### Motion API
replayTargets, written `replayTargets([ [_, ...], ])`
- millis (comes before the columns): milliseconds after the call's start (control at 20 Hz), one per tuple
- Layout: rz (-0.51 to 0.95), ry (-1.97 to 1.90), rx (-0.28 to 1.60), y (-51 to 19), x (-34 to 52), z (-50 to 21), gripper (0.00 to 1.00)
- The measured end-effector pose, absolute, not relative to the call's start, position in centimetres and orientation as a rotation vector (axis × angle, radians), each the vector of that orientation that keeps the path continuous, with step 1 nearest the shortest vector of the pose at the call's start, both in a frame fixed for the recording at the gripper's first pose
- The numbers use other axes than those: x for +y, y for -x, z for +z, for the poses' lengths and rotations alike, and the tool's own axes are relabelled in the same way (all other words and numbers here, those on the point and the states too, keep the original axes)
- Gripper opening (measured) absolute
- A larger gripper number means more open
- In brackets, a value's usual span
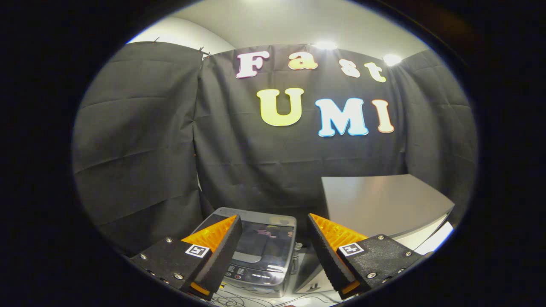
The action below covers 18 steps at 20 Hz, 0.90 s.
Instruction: Put the clothes into the washing machine and then close the washing machine lid.
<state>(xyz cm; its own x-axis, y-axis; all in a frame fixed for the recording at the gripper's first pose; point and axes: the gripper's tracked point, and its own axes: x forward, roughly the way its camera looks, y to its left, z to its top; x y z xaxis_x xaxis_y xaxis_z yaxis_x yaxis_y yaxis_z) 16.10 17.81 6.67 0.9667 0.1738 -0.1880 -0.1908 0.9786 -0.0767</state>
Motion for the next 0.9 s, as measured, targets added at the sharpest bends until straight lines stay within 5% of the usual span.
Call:
replayTargets([
  [900, 0.027, 0.08, 0.1, -3.7, -0.3, 10.3, 0.94],
])
